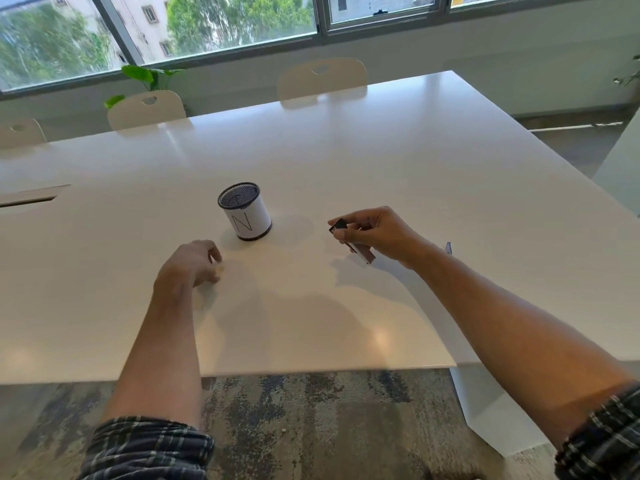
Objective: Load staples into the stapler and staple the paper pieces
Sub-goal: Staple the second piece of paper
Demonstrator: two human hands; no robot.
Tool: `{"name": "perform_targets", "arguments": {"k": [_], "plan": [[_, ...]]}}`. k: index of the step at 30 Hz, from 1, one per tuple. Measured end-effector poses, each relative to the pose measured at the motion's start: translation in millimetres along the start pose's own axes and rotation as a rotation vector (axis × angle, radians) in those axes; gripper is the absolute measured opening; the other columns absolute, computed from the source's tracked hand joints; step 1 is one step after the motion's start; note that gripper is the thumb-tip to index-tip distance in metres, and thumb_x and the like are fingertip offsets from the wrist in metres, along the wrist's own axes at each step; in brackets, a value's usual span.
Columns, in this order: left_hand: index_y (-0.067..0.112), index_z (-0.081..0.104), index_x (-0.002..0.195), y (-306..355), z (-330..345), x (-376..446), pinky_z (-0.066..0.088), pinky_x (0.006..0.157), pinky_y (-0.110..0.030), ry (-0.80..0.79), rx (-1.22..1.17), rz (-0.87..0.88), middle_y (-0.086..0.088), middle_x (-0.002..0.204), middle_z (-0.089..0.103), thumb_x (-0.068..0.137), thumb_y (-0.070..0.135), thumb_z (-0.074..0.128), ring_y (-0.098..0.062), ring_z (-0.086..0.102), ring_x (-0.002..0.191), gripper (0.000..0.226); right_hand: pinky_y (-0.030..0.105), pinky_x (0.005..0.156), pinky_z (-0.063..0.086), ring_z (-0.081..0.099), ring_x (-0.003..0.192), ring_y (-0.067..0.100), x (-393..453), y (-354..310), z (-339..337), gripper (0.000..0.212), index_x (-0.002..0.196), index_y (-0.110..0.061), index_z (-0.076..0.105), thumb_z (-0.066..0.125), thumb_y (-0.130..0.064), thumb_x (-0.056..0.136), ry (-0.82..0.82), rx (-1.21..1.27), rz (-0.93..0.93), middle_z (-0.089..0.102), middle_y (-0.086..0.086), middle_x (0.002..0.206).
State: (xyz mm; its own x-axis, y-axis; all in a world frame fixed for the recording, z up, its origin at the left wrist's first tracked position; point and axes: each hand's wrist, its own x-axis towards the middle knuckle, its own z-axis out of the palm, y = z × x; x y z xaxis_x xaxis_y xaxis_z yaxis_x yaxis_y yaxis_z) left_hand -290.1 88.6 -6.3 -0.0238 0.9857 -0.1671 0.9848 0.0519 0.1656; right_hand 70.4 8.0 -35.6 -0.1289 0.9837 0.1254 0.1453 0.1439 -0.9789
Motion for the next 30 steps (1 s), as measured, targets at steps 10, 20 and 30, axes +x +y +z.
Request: {"name": "perform_targets", "arguments": {"k": [10, 20, 30], "plan": [[0.024, 0.070, 0.082, 1, 10, -8, 0.045, 0.070, -0.028, 0.027, -0.165, -0.007, -0.007, 0.099, 0.067, 0.081, 0.005, 0.069, -0.025, 0.062, 0.088, 0.019, 0.021, 0.075, 0.052, 0.068, 0.074, 0.007, -8, -1, 2, 0.025, 0.115, -0.025, 0.079, 0.078, -0.034, 0.092, 0.004, -0.004, 0.019, 0.074, 0.003, 0.078], [0.026, 0.075, 0.079, 94, 17, -31, 0.050, 0.060, -0.019, 0.021, -0.484, 0.439, 0.006, 0.072, 0.074, 0.069, 0.013, 0.088, 0.004, 0.062, 0.059, 0.021, 0.024, 0.053, 0.044, 0.058, 0.066, 0.010, -9, -8, 11, 0.024, 0.128, -0.012, 0.060, 0.061, -0.015, 0.104, -0.088, 0.114, 0.147, 0.056, 0.004, 0.086], [0.020, 0.079, 0.080, 161, 31, -44, 0.059, 0.069, -0.034, -0.036, -0.879, 0.616, -0.001, 0.077, 0.079, 0.066, 0.026, 0.093, -0.014, 0.073, 0.069, 0.020, 0.021, 0.040, 0.032, 0.042, 0.045, 0.009, -16, -4, -3, 0.027, 0.086, -0.016, 0.072, 0.091, -0.033, 0.078, -0.153, 0.031, 0.182, 0.063, 0.003, 0.065]]}}
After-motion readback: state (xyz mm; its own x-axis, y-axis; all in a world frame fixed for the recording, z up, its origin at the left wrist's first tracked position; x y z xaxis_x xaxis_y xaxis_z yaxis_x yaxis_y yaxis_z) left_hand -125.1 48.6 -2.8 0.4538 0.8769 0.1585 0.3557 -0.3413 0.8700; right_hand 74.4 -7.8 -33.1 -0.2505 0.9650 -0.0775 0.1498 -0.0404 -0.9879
